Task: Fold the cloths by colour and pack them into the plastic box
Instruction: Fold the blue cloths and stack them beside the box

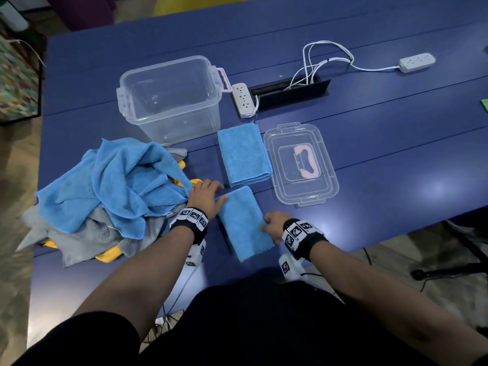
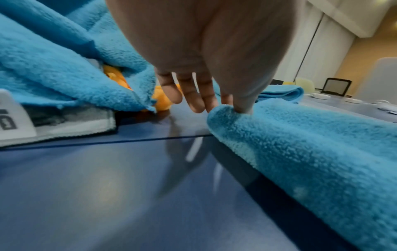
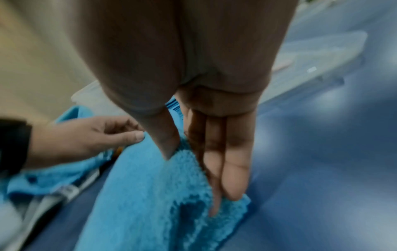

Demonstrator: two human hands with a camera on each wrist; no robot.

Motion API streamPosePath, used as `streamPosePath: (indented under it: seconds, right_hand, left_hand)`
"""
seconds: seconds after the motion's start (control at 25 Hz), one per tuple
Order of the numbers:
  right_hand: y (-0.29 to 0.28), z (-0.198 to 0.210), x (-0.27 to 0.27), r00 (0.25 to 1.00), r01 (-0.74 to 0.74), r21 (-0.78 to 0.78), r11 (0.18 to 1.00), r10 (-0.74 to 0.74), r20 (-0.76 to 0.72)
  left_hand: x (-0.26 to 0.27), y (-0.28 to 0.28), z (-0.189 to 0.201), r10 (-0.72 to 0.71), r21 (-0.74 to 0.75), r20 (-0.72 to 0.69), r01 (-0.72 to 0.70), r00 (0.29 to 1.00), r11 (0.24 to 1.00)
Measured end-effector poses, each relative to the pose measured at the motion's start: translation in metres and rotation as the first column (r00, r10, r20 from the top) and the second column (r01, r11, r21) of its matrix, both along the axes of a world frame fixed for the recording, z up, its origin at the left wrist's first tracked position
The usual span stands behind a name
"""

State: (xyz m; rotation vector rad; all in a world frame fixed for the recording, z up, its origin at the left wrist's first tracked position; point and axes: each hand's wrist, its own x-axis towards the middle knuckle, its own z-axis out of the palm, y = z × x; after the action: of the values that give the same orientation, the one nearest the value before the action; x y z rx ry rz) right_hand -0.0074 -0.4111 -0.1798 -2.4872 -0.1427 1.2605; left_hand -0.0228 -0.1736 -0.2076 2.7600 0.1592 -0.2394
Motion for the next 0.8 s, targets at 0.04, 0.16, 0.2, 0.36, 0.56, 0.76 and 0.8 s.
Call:
streamPosePath:
  seconds: [0.04,0.16,0.2,0.36,0.56,0.76,0.8]
  right_hand:
    - [0.002,-0.002,0.001,1.000,-0.013,-0.029,1.000,0.014,0.022]
    - [0.007,-0.002,0.004,0.997,-0.040,-0.126,0.991,0.048,0.058]
    - [0.009,0.000,0.003,0.997,-0.032,-0.150,0.988,0.043,0.071]
    - [0.014,0.002,-0.004,0.979,-0.048,-0.221,0.974,0.089,0.182]
    - [0.006,0.001,-0.001,0.996,0.025,-0.040,0.999,-0.022,0.092]
    - [0.014,0.003,-0.002,0.952,0.018,0.058,0.998,-0.035,0.303]
    - [0.015,0.000,-0.004,0.959,-0.062,0.083,0.995,0.036,0.281]
  left_hand:
    - [-0.008,-0.001,0.000,-0.019,-0.024,0.073,0.021,0.997,0.999]
    - [-0.043,-0.014,0.000,-0.238,0.028,0.079,0.236,0.968,0.971]
    - [-0.053,-0.019,-0.002,-0.262,0.053,0.035,0.260,0.964,0.964]
    - [-0.067,-0.036,-0.007,-0.178,0.084,-0.139,0.191,0.974,0.978]
    - [-0.063,-0.039,0.002,-0.200,0.157,-0.350,0.268,0.915,0.951]
    - [-0.083,-0.053,0.004,-0.293,0.059,-0.234,0.314,0.927,0.948]
    - [-0.088,-0.054,0.000,-0.308,0.052,-0.260,0.331,0.915,0.942]
